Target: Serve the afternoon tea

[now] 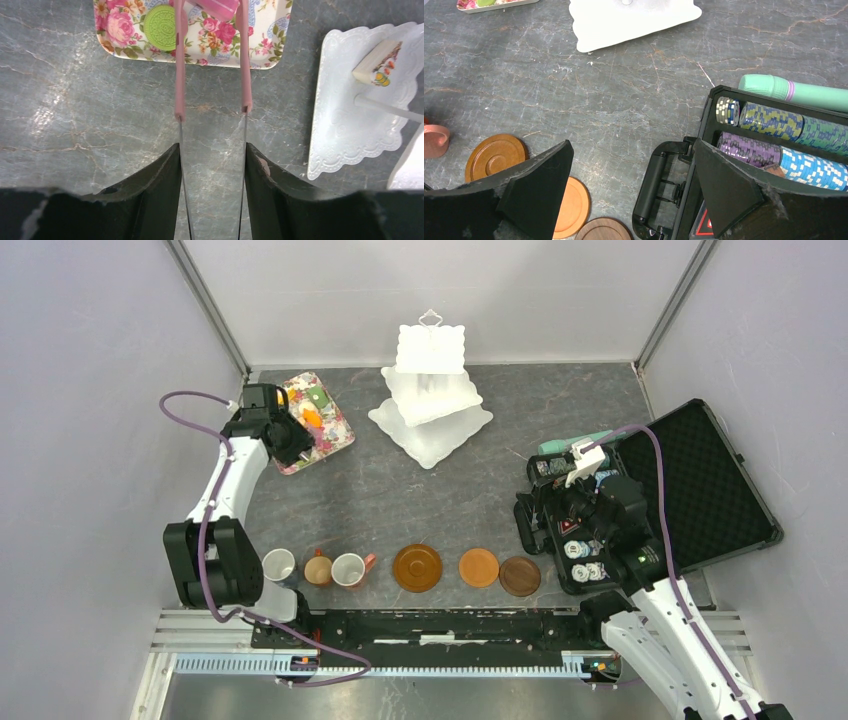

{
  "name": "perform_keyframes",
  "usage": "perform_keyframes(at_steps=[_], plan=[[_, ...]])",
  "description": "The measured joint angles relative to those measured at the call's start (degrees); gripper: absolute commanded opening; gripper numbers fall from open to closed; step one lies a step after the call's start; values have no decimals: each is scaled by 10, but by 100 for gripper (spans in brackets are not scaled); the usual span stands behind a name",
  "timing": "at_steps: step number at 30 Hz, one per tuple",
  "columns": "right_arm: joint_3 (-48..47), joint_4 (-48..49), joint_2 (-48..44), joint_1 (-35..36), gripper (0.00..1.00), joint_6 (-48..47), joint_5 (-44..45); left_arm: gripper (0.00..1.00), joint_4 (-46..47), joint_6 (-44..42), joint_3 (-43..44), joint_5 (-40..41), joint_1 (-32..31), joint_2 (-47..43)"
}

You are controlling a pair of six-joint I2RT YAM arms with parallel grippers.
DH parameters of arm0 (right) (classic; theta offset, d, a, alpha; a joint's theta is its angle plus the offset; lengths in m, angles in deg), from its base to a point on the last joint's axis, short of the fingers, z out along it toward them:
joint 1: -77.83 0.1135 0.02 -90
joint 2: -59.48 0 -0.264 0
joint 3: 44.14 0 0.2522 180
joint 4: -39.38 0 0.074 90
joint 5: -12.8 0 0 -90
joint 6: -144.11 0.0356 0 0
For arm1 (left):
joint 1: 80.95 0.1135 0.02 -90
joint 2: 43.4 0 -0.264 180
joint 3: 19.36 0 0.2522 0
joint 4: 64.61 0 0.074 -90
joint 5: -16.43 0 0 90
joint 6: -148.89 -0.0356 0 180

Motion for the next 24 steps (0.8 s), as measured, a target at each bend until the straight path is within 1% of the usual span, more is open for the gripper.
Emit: perform_keyframes(at_steps=[11, 17, 24], plan=[[2, 0, -3, 0, 98, 0, 1, 53, 46, 100, -21, -47, 9, 1], [5, 0, -5, 0, 98, 0, 1, 53, 60, 128, -21, -59, 9, 17], [5, 0, -5, 0, 98, 1, 1, 53, 58, 142, -22, -52, 9, 17]])
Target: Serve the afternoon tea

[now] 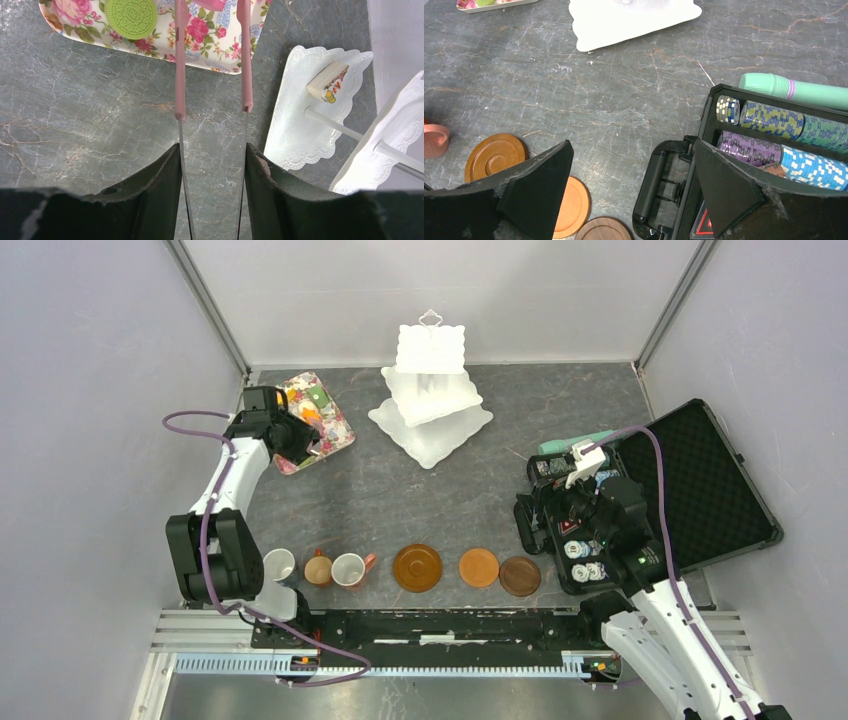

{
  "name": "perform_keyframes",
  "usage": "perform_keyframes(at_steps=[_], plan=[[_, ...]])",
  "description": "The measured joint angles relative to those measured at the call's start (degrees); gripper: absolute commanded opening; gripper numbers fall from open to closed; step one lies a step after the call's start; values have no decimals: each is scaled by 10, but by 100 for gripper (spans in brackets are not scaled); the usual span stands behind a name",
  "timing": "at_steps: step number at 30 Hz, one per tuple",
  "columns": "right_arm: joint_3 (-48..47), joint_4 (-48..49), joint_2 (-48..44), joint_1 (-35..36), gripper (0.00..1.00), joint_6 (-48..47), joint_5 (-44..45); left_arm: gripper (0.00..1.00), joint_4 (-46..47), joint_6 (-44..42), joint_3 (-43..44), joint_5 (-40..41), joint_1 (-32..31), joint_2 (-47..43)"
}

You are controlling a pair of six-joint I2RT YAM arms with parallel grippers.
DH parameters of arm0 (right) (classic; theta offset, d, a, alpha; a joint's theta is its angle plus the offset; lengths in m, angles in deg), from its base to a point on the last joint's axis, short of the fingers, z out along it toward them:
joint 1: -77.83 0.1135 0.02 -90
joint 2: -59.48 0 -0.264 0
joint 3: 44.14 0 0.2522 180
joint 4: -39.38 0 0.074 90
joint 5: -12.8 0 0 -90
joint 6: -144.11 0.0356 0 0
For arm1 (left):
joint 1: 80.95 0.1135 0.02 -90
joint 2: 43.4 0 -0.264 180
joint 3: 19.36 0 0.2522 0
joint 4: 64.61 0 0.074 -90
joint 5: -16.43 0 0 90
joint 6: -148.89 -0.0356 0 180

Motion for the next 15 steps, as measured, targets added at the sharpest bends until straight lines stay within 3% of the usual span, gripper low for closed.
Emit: perform_keyframes(at_steps=[15], plan=[[0, 1, 0, 0, 98, 1, 0, 53, 0, -18, -12, -18, 55, 0]])
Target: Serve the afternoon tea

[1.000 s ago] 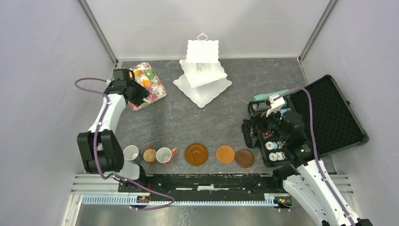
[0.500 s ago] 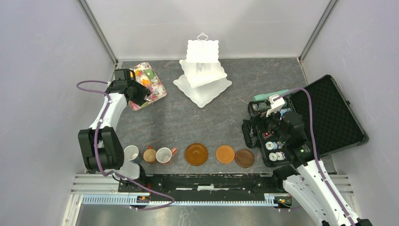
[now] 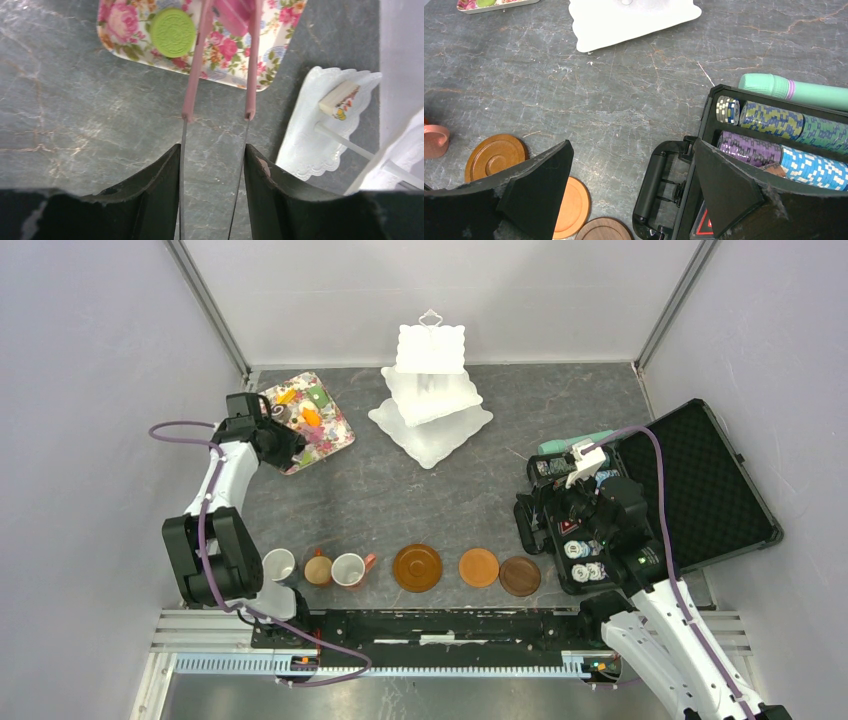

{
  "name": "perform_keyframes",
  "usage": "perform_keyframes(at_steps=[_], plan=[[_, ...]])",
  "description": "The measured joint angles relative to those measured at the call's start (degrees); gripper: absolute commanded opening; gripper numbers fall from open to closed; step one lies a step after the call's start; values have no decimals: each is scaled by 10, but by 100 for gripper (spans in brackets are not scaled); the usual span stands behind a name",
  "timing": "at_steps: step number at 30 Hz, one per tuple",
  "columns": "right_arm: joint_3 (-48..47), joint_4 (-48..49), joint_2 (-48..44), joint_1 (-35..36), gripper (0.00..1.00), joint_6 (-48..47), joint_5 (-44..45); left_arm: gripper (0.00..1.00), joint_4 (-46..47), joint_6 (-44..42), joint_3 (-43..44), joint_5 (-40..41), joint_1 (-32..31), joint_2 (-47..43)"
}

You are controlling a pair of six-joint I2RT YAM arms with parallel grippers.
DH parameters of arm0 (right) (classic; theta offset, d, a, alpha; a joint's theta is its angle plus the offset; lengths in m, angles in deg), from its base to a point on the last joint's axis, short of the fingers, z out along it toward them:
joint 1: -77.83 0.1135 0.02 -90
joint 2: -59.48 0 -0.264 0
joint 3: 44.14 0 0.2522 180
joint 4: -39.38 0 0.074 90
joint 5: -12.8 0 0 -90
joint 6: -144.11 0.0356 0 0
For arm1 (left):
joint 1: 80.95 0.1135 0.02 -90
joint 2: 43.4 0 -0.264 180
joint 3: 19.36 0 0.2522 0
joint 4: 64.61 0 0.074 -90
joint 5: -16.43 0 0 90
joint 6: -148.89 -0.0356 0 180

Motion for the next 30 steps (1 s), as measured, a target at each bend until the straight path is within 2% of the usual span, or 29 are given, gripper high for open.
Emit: perform_keyframes(at_steps=[6, 11, 17, 30], plan=[[0, 0, 0, 0, 98, 0, -1, 52, 4, -26, -43, -14, 9, -9], [0, 0, 0, 0, 98, 0, 0, 53, -2, -49, -82, -12, 10, -67], [0, 3, 0, 0, 98, 3, -2, 53, -17, -68, -85, -9, 11, -113], [0, 2, -3, 0, 98, 5, -2, 55, -2, -68, -60, -35, 12, -64]])
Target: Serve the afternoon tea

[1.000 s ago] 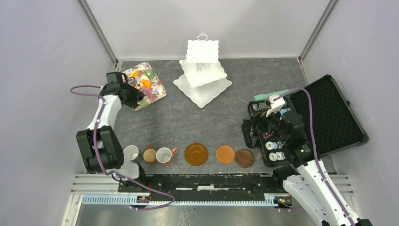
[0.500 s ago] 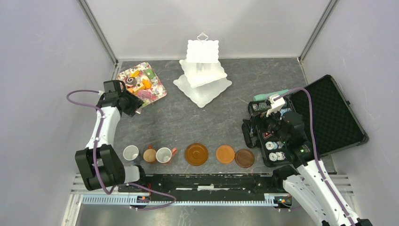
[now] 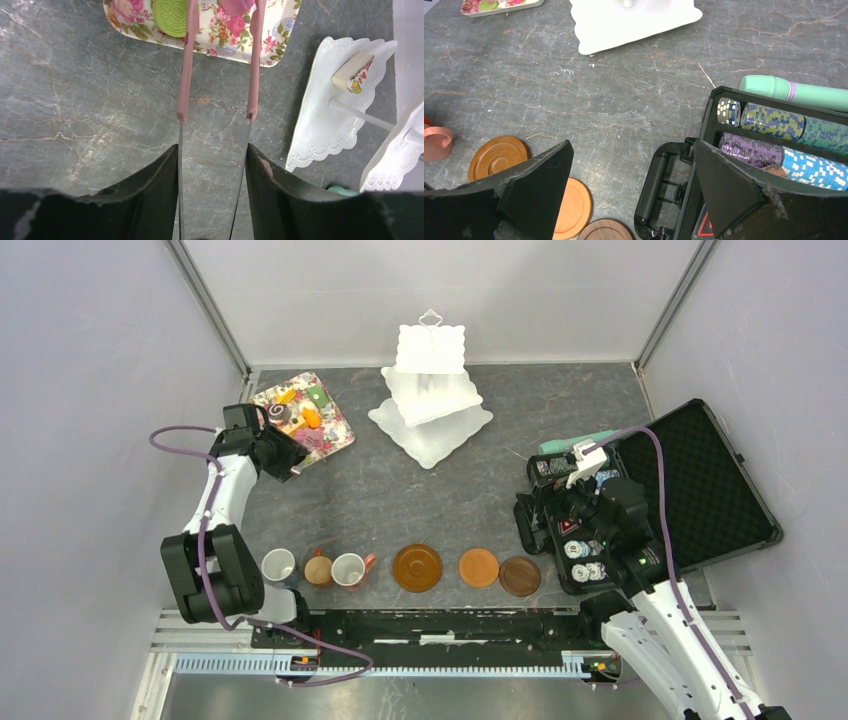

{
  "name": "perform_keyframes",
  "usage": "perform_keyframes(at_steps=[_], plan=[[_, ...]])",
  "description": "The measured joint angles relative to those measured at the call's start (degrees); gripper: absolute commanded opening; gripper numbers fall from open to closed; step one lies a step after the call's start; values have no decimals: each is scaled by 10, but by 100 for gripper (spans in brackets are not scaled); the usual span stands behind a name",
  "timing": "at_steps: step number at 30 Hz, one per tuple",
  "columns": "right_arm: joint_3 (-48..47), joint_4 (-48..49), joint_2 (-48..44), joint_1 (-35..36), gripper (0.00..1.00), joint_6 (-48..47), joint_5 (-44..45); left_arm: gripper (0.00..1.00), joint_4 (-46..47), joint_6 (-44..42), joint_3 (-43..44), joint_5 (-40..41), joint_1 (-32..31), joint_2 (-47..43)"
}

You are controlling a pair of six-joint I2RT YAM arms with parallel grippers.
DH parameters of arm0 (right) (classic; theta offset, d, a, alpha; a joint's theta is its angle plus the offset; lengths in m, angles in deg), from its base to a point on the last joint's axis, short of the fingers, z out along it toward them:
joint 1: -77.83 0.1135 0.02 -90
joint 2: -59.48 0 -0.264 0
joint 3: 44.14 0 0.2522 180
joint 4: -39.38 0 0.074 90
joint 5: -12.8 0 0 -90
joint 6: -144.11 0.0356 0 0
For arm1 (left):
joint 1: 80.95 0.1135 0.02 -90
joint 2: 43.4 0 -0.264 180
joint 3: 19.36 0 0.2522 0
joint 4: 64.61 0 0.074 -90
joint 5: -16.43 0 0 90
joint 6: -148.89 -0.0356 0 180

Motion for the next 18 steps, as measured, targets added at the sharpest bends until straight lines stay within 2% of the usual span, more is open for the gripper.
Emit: perform_keyframes(at_steps=[18], plan=[[10, 0, -2, 0, 98, 3, 0, 57, 35, 60, 23, 8, -37, 59]])
